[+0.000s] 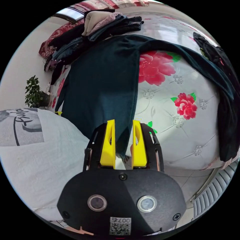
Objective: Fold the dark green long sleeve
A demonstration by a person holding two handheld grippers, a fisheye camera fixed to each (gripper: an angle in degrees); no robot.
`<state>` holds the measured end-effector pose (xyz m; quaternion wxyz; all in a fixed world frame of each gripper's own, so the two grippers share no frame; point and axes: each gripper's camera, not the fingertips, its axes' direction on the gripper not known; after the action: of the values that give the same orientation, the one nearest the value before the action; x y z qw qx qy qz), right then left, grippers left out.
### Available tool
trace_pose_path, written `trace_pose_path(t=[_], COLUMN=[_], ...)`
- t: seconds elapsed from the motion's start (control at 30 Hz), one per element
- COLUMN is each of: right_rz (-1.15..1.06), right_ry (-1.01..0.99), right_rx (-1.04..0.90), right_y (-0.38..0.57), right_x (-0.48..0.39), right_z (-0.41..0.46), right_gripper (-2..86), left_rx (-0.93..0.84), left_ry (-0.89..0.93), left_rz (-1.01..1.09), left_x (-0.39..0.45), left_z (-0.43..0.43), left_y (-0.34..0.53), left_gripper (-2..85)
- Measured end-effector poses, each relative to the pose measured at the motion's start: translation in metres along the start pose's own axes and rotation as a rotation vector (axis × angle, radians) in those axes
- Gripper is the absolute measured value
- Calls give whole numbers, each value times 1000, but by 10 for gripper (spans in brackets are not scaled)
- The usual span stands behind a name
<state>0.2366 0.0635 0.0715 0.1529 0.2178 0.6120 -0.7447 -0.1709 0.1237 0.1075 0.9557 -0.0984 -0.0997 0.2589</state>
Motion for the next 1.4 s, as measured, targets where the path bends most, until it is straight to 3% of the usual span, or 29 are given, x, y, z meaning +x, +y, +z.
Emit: trace_pose_path(t=[0.07, 0.1, 0.2, 0.27, 0.43, 0.57, 0.67, 0.8, 0.97, 1.2, 1.3, 1.4], right_rz=[-22, -49, -51, -12, 78, 54, 2, -24, 24, 75, 110, 167], right_ry=[46, 138, 255, 255, 165, 147, 141, 144, 154, 142, 125, 79], right_rx=[-84, 14, 16, -8, 149, 189, 208, 238, 281, 341, 375, 385], right_y=[11, 21, 25, 20, 23, 24, 26, 29, 37, 42, 40, 39], right_x=[-11, -22, -36, -39, -52, -73, -95, -118, -127, -132, -134, -133], right_z=[26, 25, 29, 26, -8, -22, -30, -41, -58, -80, -84, -82], right_gripper=[68, 57, 38, 31, 17, 15, 14, 12, 8, 4, 6, 9], left_rx=[5, 47, 185, 262, 437, 444, 445, 372, 673, 1108, 1139, 1074], left_ry=[-13, 10, 107, 94, 178, 240, 230, 364, 442, 431, 351, 414], left_rz=[-49, -99, -246, -364, -689, -804, -871, -882, -744, -398, -153, 94], left_x=[-9, -19, -56, -83, -169, -209, -232, -260, -275, -270, -215, -140], left_z=[6, 0, -23, -37, -64, -59, -54, -40, -95, -262, -294, -273], left_y=[7, 11, 24, 33, 51, 38, 24, -6, -13, -54, -76, -106], left_gripper=[57, 61, 75, 86, 120, 107, 59, -3, -9, -10, -9, -8])
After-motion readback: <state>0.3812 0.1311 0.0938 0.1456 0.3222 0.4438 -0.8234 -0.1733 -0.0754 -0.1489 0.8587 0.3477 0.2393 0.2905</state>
